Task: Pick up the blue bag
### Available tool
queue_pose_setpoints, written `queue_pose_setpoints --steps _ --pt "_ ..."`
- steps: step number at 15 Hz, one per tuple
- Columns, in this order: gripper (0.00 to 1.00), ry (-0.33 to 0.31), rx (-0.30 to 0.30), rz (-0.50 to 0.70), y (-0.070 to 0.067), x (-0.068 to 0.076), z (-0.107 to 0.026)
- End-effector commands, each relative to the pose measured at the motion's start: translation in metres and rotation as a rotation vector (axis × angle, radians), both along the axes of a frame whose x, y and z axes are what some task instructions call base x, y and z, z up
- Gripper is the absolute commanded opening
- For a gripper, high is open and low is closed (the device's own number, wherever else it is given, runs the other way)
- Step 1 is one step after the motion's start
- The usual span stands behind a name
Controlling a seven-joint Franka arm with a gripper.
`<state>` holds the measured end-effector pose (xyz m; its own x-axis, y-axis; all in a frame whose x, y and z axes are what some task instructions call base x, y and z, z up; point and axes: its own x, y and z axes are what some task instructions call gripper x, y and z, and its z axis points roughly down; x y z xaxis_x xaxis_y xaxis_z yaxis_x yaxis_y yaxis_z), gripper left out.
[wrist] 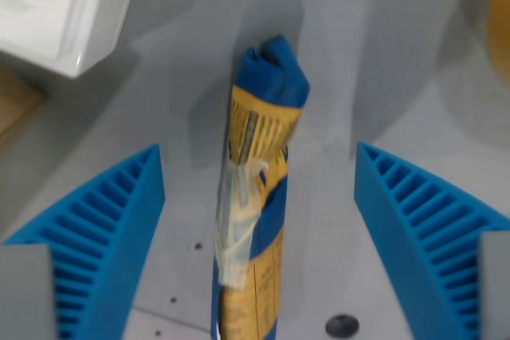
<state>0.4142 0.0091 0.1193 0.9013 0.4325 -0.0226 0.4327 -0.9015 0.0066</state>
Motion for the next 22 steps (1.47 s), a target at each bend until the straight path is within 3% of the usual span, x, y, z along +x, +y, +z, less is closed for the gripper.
queue_pose_setpoints --steps 1,14,20,22 --pt "0.00 -0.084 -0.051 0.015 -0.001 -0.002 0.002" --pt "0.00 -0.084 -0.051 0.015 -0.001 -0.002 0.002" --pt "0.00 -0.066 -0.050 0.016 -0.003 -0.015 0.031" --pt "0.00 -0.067 -0.046 0.016 -0.002 -0.009 0.042"
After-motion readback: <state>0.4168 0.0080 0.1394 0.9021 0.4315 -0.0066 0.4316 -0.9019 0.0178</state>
